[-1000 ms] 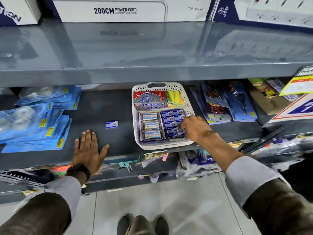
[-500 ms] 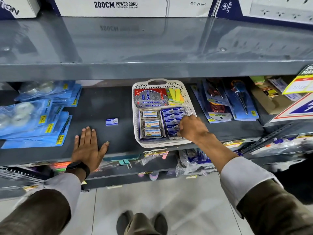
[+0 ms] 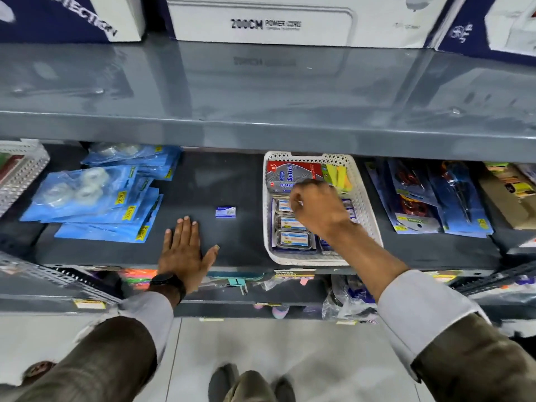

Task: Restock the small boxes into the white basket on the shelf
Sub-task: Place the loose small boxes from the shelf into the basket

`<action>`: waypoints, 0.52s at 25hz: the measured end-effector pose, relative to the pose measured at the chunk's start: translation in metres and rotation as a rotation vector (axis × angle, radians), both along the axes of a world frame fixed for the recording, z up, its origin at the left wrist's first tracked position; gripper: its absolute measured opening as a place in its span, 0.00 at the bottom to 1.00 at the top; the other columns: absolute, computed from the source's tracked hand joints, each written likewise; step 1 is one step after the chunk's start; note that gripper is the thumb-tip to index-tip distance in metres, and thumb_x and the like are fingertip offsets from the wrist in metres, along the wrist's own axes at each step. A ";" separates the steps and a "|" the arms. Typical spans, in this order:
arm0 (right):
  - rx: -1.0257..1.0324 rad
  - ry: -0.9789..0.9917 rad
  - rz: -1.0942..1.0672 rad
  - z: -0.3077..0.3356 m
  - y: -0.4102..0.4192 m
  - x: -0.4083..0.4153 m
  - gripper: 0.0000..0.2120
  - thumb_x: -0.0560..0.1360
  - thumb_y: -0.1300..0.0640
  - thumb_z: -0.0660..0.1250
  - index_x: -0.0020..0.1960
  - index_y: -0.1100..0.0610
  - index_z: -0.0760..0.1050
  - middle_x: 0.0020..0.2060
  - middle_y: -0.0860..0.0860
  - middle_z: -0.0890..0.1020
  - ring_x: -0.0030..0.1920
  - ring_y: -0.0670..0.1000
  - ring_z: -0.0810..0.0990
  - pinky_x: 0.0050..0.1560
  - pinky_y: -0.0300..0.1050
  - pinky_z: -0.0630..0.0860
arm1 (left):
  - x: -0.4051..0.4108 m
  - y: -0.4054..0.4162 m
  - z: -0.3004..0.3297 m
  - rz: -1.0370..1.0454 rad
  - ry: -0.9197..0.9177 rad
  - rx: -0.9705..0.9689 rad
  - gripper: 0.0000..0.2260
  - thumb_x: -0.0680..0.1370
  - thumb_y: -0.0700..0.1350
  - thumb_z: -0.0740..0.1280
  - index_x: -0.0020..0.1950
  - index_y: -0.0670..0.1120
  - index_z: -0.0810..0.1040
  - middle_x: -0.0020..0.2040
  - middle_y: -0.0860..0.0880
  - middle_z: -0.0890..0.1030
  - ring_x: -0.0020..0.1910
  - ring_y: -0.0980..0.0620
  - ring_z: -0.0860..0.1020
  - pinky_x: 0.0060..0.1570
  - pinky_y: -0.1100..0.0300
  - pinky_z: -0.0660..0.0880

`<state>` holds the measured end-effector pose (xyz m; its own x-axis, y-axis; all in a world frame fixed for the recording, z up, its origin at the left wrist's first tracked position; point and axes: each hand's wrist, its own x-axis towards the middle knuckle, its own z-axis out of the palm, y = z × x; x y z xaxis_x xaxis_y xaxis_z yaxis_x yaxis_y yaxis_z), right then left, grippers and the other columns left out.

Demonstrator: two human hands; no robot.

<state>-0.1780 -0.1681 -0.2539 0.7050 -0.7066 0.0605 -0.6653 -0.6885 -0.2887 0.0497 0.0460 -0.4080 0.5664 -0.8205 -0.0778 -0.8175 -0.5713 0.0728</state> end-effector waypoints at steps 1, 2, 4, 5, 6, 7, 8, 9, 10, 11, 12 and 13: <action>-0.022 -0.021 0.095 0.002 0.005 0.025 0.09 0.77 0.62 0.67 0.50 0.54 0.86 0.49 0.53 0.88 0.48 0.56 0.86 0.54 0.52 0.83 | 0.001 0.000 0.000 -0.007 -0.002 0.003 0.44 0.77 0.70 0.37 0.83 0.40 0.49 0.84 0.41 0.49 0.83 0.43 0.47 0.81 0.44 0.42; -0.023 -0.019 0.177 0.001 0.010 0.050 0.10 0.77 0.63 0.67 0.51 0.54 0.86 0.51 0.54 0.87 0.49 0.57 0.86 0.55 0.52 0.83 | 0.001 0.001 0.001 -0.016 -0.005 0.010 0.44 0.77 0.70 0.36 0.83 0.40 0.50 0.84 0.40 0.50 0.83 0.43 0.48 0.81 0.44 0.43; 0.020 0.069 0.284 -0.007 0.021 0.095 0.13 0.76 0.65 0.67 0.54 0.54 0.85 0.54 0.56 0.86 0.53 0.60 0.84 0.57 0.52 0.81 | 0.002 0.003 0.001 -0.027 -0.012 0.007 0.44 0.77 0.70 0.34 0.82 0.40 0.49 0.84 0.39 0.50 0.83 0.42 0.48 0.81 0.43 0.44; 0.032 0.140 0.310 -0.014 0.023 0.110 0.14 0.76 0.65 0.66 0.57 0.54 0.84 0.55 0.58 0.85 0.56 0.62 0.83 0.58 0.53 0.81 | 0.001 0.002 0.000 -0.036 -0.017 0.005 0.44 0.78 0.70 0.34 0.82 0.40 0.49 0.84 0.39 0.50 0.83 0.42 0.48 0.81 0.43 0.45; 0.031 0.207 0.330 -0.022 0.024 0.122 0.15 0.76 0.65 0.66 0.59 0.55 0.83 0.57 0.59 0.84 0.57 0.63 0.82 0.58 0.53 0.80 | 0.001 0.001 0.000 -0.039 -0.016 0.005 0.43 0.78 0.70 0.35 0.82 0.40 0.49 0.84 0.39 0.50 0.83 0.42 0.48 0.81 0.42 0.45; 0.032 0.265 0.340 -0.032 0.025 0.132 0.15 0.76 0.65 0.67 0.60 0.56 0.83 0.58 0.60 0.83 0.58 0.64 0.82 0.57 0.53 0.80 | 0.001 0.001 0.000 -0.039 -0.009 0.006 0.43 0.79 0.69 0.37 0.82 0.39 0.50 0.84 0.39 0.50 0.83 0.42 0.49 0.81 0.41 0.46; 0.040 0.313 0.337 -0.041 0.026 0.138 0.14 0.76 0.63 0.70 0.61 0.57 0.82 0.58 0.61 0.83 0.58 0.65 0.82 0.56 0.52 0.79 | 0.001 0.001 -0.001 -0.041 -0.005 0.009 0.42 0.79 0.69 0.39 0.82 0.39 0.50 0.84 0.38 0.50 0.83 0.41 0.49 0.81 0.41 0.46; 0.049 0.342 0.325 -0.048 0.028 0.143 0.14 0.76 0.61 0.72 0.61 0.57 0.81 0.58 0.61 0.83 0.58 0.65 0.83 0.55 0.52 0.80 | 0.002 0.000 -0.002 -0.046 -0.004 0.013 0.42 0.79 0.69 0.40 0.82 0.39 0.50 0.84 0.38 0.50 0.83 0.41 0.48 0.81 0.41 0.45; 0.055 0.349 0.311 -0.055 0.031 0.146 0.14 0.75 0.59 0.74 0.61 0.58 0.81 0.58 0.61 0.83 0.58 0.65 0.83 0.54 0.52 0.80 | 0.003 0.000 -0.002 -0.050 0.002 0.020 0.42 0.79 0.69 0.40 0.82 0.39 0.49 0.84 0.39 0.49 0.83 0.42 0.47 0.81 0.41 0.44; 0.058 0.333 0.296 -0.060 0.034 0.147 0.14 0.75 0.58 0.75 0.60 0.59 0.81 0.58 0.61 0.84 0.58 0.65 0.83 0.53 0.52 0.80 | 0.004 0.001 -0.002 -0.052 0.011 0.024 0.42 0.79 0.69 0.40 0.83 0.39 0.49 0.84 0.39 0.48 0.83 0.42 0.46 0.81 0.41 0.44; 0.054 0.305 0.280 -0.064 0.037 0.148 0.13 0.75 0.59 0.75 0.59 0.60 0.81 0.57 0.62 0.84 0.58 0.65 0.83 0.53 0.52 0.80 | 0.005 0.001 -0.002 -0.052 0.015 0.021 0.42 0.79 0.69 0.40 0.83 0.40 0.48 0.84 0.39 0.48 0.83 0.42 0.45 0.81 0.42 0.43; 0.048 0.277 0.271 -0.066 0.039 0.147 0.12 0.76 0.61 0.74 0.58 0.60 0.81 0.57 0.62 0.84 0.57 0.65 0.83 0.52 0.52 0.80 | 0.005 0.001 -0.002 -0.053 0.011 0.017 0.42 0.79 0.69 0.40 0.83 0.40 0.48 0.84 0.39 0.47 0.83 0.42 0.45 0.81 0.42 0.43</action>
<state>-0.0308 -0.1292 -0.3198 0.8514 -0.4903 -0.1865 -0.5187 -0.8399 -0.1598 0.0547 0.0467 -0.4103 0.5210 -0.8479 -0.0979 -0.8459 -0.5282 0.0732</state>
